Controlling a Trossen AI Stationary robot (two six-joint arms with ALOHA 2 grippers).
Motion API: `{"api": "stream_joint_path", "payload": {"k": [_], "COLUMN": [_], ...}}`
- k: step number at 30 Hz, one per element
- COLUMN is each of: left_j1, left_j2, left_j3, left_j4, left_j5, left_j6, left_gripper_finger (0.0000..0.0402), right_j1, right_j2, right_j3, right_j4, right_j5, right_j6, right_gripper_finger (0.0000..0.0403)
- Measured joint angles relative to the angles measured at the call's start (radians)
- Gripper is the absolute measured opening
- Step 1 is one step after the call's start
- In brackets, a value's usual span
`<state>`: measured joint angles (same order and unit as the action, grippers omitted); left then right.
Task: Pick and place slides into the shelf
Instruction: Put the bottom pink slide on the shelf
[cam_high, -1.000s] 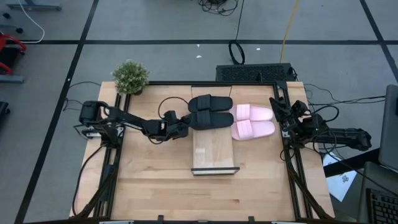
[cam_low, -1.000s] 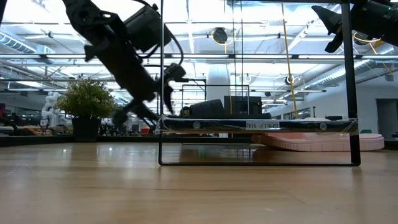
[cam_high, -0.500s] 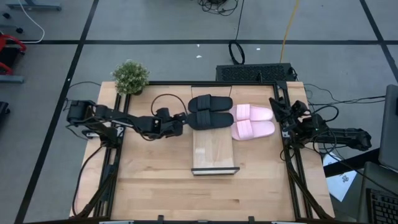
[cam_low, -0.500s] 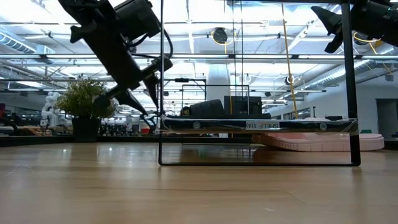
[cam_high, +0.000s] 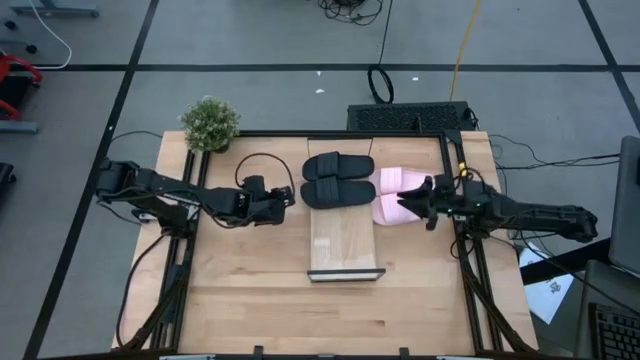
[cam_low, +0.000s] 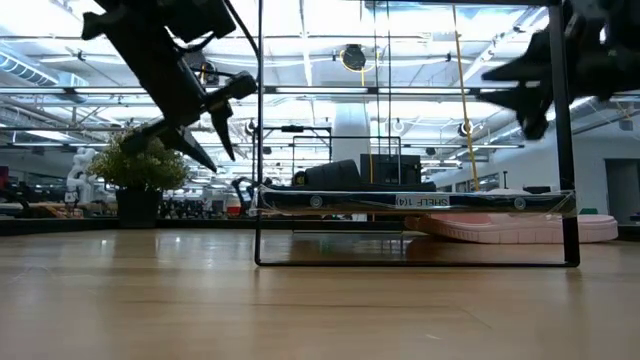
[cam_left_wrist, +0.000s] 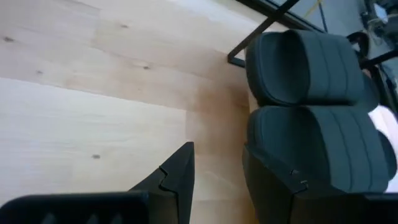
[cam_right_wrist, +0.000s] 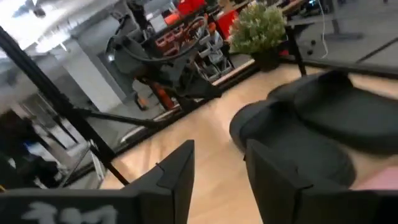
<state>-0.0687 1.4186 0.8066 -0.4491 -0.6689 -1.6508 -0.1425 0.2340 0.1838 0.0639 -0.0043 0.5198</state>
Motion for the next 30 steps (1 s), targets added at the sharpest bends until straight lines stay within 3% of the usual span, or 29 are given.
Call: {"api": "stream_joint_path", "payload": {"k": [8,10,18,30], "left_j1": [-0.025,-0.025,-0.025,-0.025], "left_j2": [-0.015,-0.015,-0.015,-0.015], "left_j3": [0.000,0.000,0.000,0.000], "left_j4": [-0.048,-0.048,-0.049,-0.048], "left_j5": [-0.001,-0.001,-0.003,-0.003], "left_j6": [-0.002,-0.002,-0.002,-0.002], "left_gripper_finger": [0.0129,0.0129,0.0129,0.0129], "right_j1": [0.000,0.000,-0.001,-0.001], "right_j2": [0.020,0.034,0.059,0.104], "right_j3": [0.314,0.335,0.297,0.211], "right_j4": [-0.710,-0.795,-0.787,-0.719], "right_j5": [0.036,0.035,0.089,0.078], "right_j6": [-0.049,-0.017,-0.001,0.111], "right_gripper_finger": [0.0103,0.0096,0.0089,0.0089]}}
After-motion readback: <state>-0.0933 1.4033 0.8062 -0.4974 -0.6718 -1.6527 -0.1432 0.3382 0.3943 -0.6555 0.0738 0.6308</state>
